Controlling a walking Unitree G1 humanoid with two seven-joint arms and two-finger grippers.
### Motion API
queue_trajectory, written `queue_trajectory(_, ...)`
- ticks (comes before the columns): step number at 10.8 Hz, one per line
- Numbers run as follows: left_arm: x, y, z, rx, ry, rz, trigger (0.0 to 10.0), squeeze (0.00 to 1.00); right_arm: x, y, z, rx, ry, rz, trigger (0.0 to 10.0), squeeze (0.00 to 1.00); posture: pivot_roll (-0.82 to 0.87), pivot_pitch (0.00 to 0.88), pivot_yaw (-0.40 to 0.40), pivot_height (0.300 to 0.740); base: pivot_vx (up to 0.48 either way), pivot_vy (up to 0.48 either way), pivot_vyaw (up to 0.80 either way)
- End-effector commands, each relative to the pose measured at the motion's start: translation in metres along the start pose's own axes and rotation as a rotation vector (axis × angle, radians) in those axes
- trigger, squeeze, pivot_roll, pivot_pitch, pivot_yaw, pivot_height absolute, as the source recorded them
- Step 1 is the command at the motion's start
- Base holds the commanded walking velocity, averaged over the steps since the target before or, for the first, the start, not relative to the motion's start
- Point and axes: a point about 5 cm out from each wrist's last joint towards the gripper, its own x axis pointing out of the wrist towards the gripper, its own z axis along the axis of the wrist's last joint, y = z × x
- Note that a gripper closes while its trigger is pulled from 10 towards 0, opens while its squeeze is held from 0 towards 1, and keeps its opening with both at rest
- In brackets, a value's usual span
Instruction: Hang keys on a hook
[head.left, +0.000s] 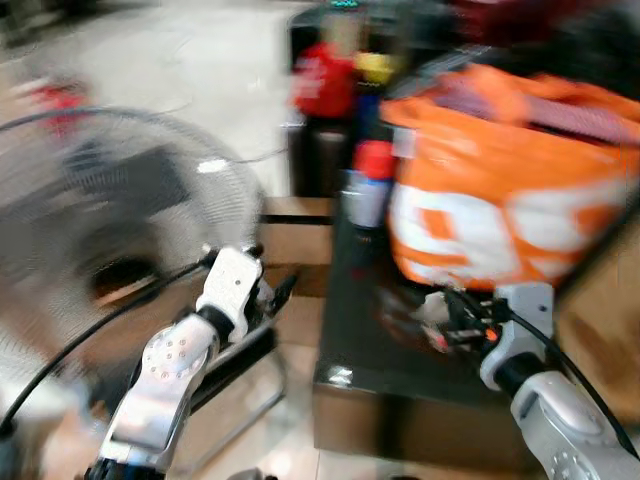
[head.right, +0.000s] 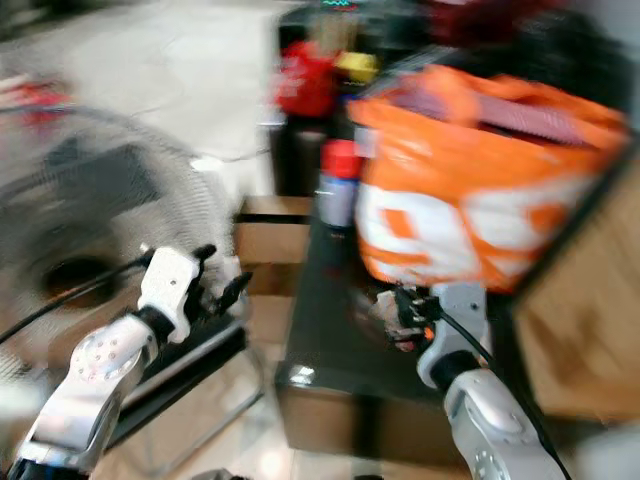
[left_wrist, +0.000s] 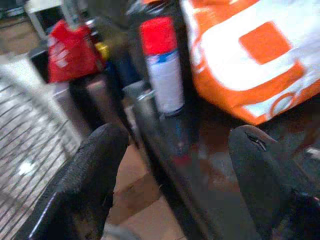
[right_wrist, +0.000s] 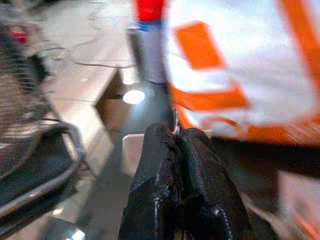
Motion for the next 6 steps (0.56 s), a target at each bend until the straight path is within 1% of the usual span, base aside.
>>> queue_trajectory(1, 0.002, 0.003, -0.002, 0.000, 0.019, 0.028, 10.0, 0.00, -0.003, -0.001, 0.005, 0.005, -0.017, -0.018, 10.0, 0.00, -0.18, 0.000, 0.064, 0.740, 0.000, 0.000, -0.80)
queue_trajectory(2, 0.002, 0.004, -0.006, -0.010, 0.027, 0.039, 10.0, 0.00, -0.006, -0.002, 0.003, 0.005, -0.005, -0.024, 10.0, 0.00, -0.19, 0.000, 0.066, 0.740, 0.000, 0.000, -0.80)
queue_trajectory(3, 0.002, 0.004, -0.010, -0.008, 0.042, 0.048, 10.0, 0.00, -0.009, -0.004, 0.000, -0.015, 0.010, -0.036, 10.0, 0.00, -0.19, 0.000, 0.066, 0.740, 0.000, 0.000, -0.80)
queue_trajectory(4, 0.003, 0.005, -0.011, 0.001, 0.048, 0.046, 10.0, 0.00, -0.009, -0.006, -0.003, -0.040, 0.023, -0.056, 10.0, 0.00, -0.19, 0.000, 0.067, 0.740, 0.000, 0.000, -0.80)
queue_trajectory(6, 0.005, 0.003, -0.015, 0.013, 0.076, 0.011, 10.0, 0.00, -0.006, -0.005, -0.007, -0.043, 0.053, -0.060, 10.0, 0.00, -0.19, 0.000, 0.072, 0.740, 0.000, 0.000, -0.80)
